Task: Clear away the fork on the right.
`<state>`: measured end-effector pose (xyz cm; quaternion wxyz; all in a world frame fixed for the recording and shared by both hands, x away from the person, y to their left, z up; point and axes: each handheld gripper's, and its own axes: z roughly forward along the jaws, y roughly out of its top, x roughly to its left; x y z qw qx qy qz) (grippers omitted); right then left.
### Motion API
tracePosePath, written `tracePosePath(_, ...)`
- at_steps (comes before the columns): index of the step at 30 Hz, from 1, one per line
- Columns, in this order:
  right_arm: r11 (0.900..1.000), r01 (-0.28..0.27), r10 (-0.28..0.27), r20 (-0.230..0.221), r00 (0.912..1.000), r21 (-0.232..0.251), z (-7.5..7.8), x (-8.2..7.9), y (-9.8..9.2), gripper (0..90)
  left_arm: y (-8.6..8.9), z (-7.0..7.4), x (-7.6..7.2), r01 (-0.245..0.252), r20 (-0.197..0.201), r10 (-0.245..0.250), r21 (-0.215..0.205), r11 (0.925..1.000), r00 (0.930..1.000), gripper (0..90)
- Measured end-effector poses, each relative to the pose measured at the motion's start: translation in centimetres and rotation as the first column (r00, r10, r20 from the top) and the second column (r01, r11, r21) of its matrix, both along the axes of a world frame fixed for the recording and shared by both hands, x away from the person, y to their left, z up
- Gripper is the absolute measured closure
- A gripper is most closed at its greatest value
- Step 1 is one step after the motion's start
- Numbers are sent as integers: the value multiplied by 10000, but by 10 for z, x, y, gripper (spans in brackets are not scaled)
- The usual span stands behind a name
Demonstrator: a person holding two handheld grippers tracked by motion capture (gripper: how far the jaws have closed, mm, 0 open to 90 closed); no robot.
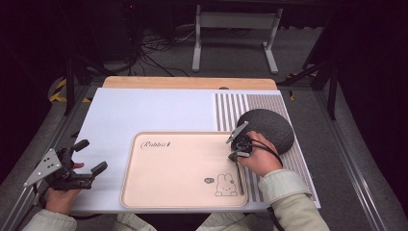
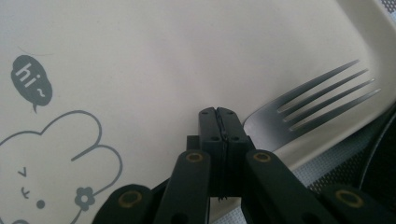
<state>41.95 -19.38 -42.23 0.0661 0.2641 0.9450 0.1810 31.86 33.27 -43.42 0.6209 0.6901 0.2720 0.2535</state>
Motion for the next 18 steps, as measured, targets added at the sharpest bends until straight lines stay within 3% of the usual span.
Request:
tracePosePath(3,10000,32,-32,-40,10000,13,0,-1,0,895,0,0,0,11,-17,-11,9,10000,10000,0)
tracePosePath(5,9997,45,-46,20,10000,242,0,-1,0,825,0,0,0,18,-13,-18,1,10000,10000,0)
tracePosePath(7,9988,23,-29,114,9999,496,3,-2,-1,811,0,0,0,20,-18,-20,7,10000,10000,0)
tracePosePath(12,9942,-21,-77,900,9959,1077,13,-6,-4,578,0,0,0,27,-17,-27,10,10000,10000,0)
tracePosePath(13,9942,-21,-77,900,9959,1077,13,-6,-4,578,0,0,0,24,-16,-24,6,10000,10000,0)
tracePosePath(14,9880,29,-239,1342,9907,1543,18,-8,-5,456,0,0,0,15,-18,-15,0,10000,10000,0)
tracePosePath(18,9739,129,-589,1976,9785,2265,29,-14,-8,311,0,0,0,14,-6,-14,-6,10000,10000,0)
